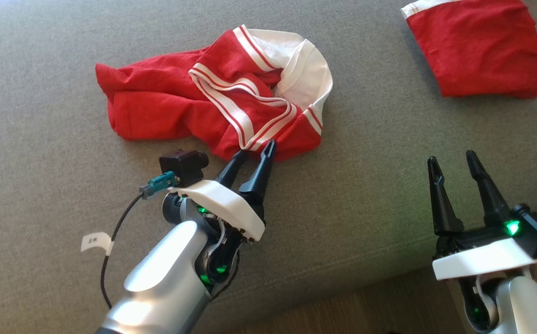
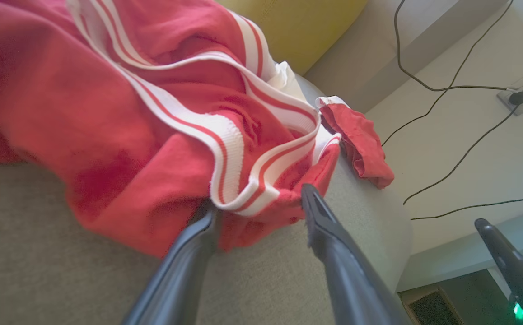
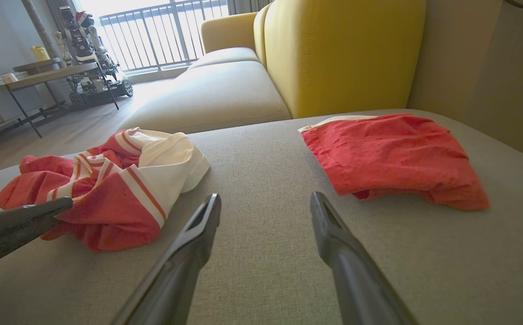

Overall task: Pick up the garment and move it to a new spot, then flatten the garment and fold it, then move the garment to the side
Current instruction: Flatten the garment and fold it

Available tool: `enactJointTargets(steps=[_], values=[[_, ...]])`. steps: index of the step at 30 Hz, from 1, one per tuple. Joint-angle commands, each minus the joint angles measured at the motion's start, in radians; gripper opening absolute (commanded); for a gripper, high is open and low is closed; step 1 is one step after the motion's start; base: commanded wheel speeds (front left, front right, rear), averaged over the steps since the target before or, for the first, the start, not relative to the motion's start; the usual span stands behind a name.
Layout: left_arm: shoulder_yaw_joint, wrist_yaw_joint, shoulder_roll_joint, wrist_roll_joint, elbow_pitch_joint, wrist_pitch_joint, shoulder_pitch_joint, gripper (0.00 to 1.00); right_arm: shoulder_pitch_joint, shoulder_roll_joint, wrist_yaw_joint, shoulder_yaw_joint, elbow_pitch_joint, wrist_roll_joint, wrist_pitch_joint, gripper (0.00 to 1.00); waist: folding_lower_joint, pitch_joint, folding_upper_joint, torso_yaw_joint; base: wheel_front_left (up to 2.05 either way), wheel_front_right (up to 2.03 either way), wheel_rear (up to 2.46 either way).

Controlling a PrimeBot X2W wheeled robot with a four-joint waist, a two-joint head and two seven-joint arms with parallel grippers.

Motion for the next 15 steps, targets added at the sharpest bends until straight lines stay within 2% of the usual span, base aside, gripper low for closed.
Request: enactJointTargets(steps=[1, 2, 3, 11, 15], values=[[0.023, 0.002, -0.002, 0.005, -0.018, -0.014, -0.036, 0.23, -0.025, -0.008, 0.0, 0.024, -0.028, 0.004, -0.006, 1.0, -0.0001, -0.003, 0.0, 0.0, 0.0, 0.0, 0.0], [0.024, 0.002, -0.002, 0.007, -0.016, -0.017, -0.038, 0.04, -0.025, -0.008, 0.0, 0.024, -0.027, 0.004, -0.006, 1.0, -0.0001, -0.005, 0.0, 0.0, 0.0, 0.0, 0.0], [0.025, 0.002, -0.002, 0.008, -0.014, -0.019, -0.04, 0.0, -0.025, -0.008, 0.0, 0.024, -0.027, 0.005, -0.006, 1.0, -0.0001, -0.008, 0.0, 0.0, 0.0, 0.0, 0.0], [0.052, -0.023, -0.002, 0.014, -0.05, -0.028, -0.053, 0.0, -0.025, -0.008, 0.0, 0.032, -0.024, 0.015, -0.006, 1.0, -0.0001, -0.042, 0.0, 0.008, 0.0, 0.0, 0.0], [0.077, -0.043, 0.011, 0.017, -0.091, -0.026, -0.109, 0.0, -0.027, -0.008, 0.0, 0.054, -0.016, 0.033, -0.006, 1.0, -0.0001, -0.068, 0.0, -0.008, 0.0, 0.0, 0.0]])
